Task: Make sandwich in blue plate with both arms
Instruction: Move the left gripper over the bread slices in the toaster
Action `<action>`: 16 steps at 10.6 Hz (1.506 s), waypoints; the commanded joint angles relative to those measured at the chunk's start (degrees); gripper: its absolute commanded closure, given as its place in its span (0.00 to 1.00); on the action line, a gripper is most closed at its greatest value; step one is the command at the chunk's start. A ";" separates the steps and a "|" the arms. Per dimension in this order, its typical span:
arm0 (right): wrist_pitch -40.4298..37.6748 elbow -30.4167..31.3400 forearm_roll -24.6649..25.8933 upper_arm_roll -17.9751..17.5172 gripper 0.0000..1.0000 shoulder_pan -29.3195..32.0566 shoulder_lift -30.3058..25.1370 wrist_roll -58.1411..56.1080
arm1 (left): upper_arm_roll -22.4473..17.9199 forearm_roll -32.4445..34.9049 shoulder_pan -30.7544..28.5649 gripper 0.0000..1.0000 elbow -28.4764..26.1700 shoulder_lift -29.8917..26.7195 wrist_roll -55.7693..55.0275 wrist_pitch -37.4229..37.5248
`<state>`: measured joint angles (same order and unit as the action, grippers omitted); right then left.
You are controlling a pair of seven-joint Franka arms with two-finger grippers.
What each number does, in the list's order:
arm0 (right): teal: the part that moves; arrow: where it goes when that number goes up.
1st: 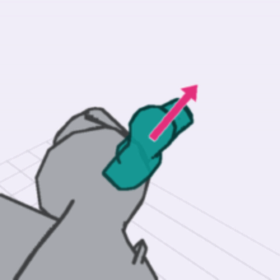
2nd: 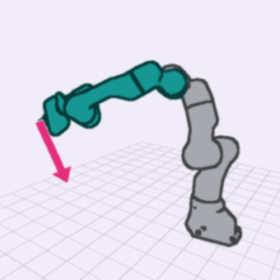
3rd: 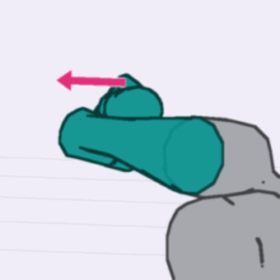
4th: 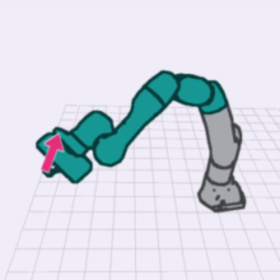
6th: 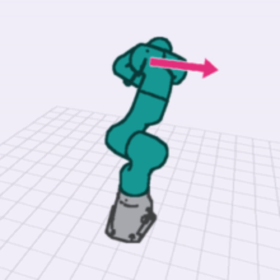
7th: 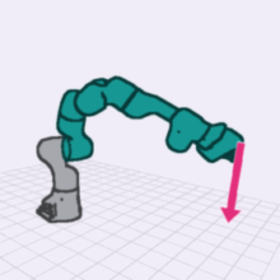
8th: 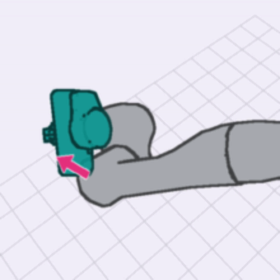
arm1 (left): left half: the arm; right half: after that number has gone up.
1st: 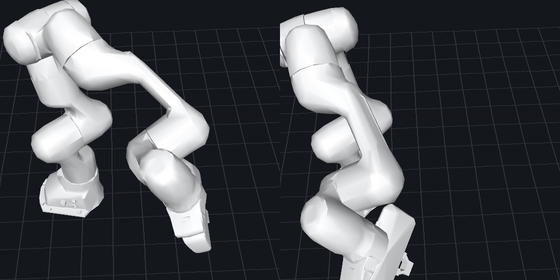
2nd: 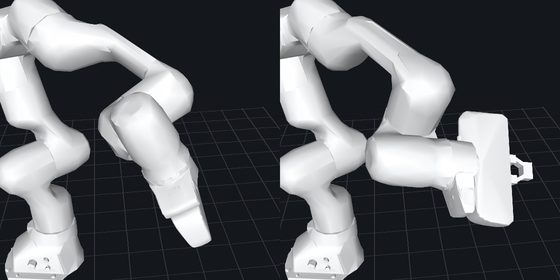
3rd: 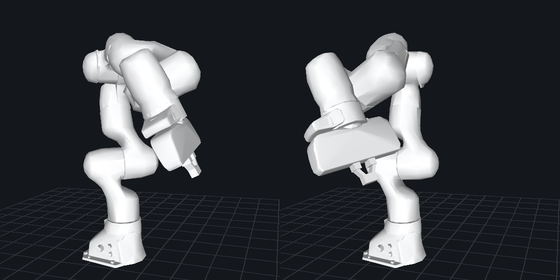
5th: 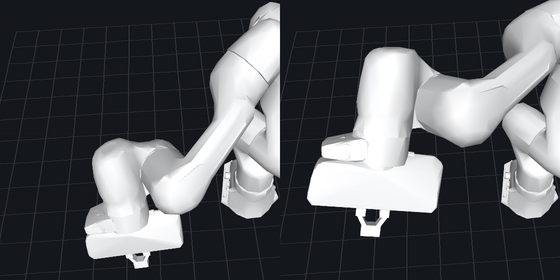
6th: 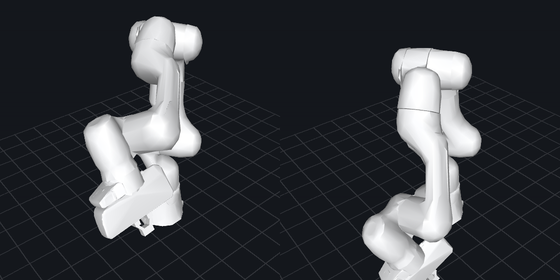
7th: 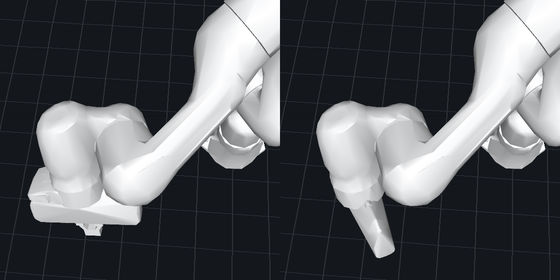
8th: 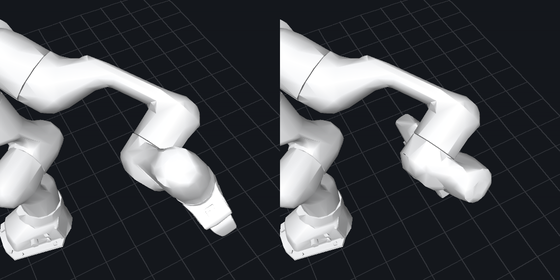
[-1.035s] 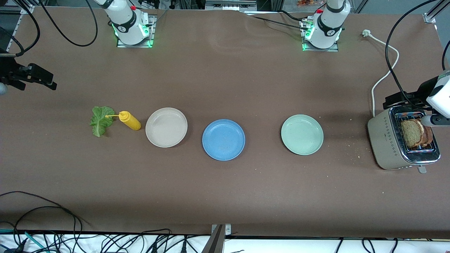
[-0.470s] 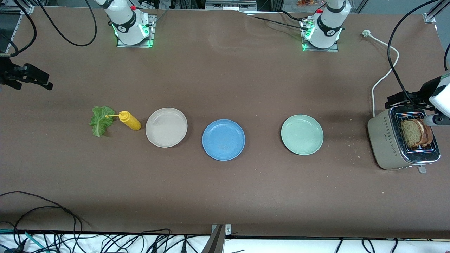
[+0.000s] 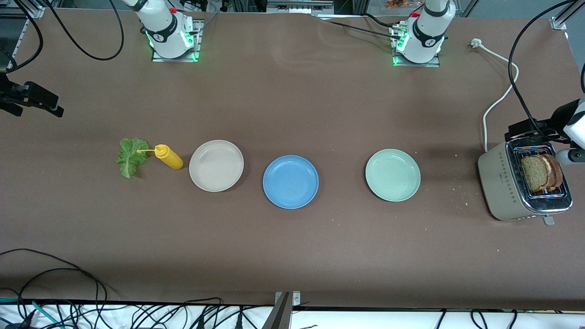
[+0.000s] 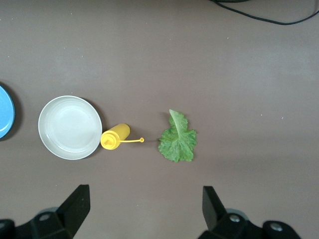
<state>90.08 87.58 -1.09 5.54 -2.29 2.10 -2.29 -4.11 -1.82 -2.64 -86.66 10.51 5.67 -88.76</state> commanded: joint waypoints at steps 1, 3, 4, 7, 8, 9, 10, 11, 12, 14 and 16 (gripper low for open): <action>-0.69 -1.45 0.22 -0.09 0.00 0.18 0.10 0.00 | -0.11 1.46 -2.10 0.02 0.61 1.09 3.29 0.08; -0.69 -1.71 0.22 -0.09 0.00 0.18 0.10 -0.17 | -0.11 6.02 -2.89 0.06 0.79 2.93 4.87 -0.45; -0.61 -1.80 0.22 -0.09 0.00 0.18 0.10 -0.17 | -0.11 6.22 -4.37 0.06 0.88 3.81 6.53 -1.67; -0.52 -2.15 0.04 -0.09 0.00 0.18 0.10 -0.17 | -0.11 5.78 -6.14 0.07 0.88 6.97 7.16 -4.23; -0.43 -2.24 -0.13 -0.18 0.00 0.18 0.10 -0.17 | -0.02 5.60 -7.71 0.09 0.96 7.76 8.12 -5.54; -0.34 -2.24 -0.22 -0.18 0.00 0.18 0.10 -0.17 | -0.02 5.60 -8.16 0.09 0.88 8.90 9.95 -6.68; -0.34 -2.24 -0.22 -0.18 0.00 0.18 0.10 -0.17 | -0.11 5.78 -9.12 0.10 0.96 9.70 10.49 -6.78; -0.26 -2.24 -0.22 -0.18 0.00 0.18 0.10 -0.08 | -0.02 6.13 -9.39 0.13 0.97 10.40 10.59 -6.78; 0.35 -2.24 -0.22 -0.18 0.00 0.18 0.10 -0.08 | -0.02 6.22 -9.48 0.16 1.05 11.37 10.76 -7.48; 0.62 -2.24 -0.31 -0.18 0.00 0.18 0.10 -0.08 | -0.11 6.66 -9.83 0.20 0.97 12.77 10.85 -10.20; 0.54 -2.24 -0.31 -0.18 0.00 0.18 0.10 -0.17 | -0.11 6.66 -10.63 0.26 0.88 13.48 10.94 -10.21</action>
<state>90.98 86.45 -1.12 5.50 -2.33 2.08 -2.29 -4.43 3.73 -12.24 -86.64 22.90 15.19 -98.75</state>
